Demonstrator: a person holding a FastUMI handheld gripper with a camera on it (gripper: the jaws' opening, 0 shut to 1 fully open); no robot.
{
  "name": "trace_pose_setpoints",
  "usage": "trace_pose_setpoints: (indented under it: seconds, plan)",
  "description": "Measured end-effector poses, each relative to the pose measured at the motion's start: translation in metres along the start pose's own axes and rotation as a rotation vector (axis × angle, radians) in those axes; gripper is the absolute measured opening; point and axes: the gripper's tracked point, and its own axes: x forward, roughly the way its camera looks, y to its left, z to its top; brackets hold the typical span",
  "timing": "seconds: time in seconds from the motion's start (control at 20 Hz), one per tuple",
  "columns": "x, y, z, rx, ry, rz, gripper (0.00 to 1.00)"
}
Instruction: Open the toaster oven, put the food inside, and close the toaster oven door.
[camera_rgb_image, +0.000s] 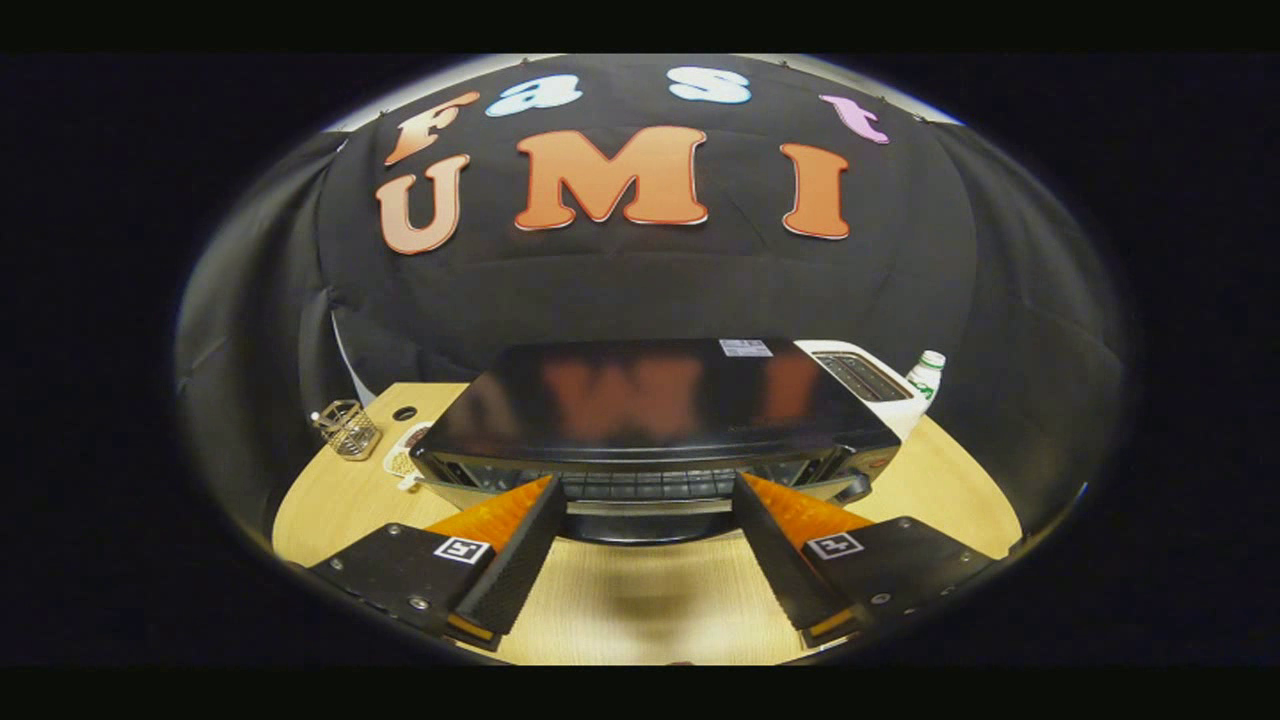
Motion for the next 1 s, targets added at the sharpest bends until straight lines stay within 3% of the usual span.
trace_pose_setpoints:
  seconds: [0.35, 0.7, 1.0]
  plan:
    - [-0.036, -0.001, -0.044, 0.002, 0.021, -0.001, 0.99]
    - [-0.058, -0.003, -0.115, 0.004, 0.122, -0.002, 0.98]
    - [-0.062, -0.005, -0.137, 0.032, 0.106, 0.000, 0.99]
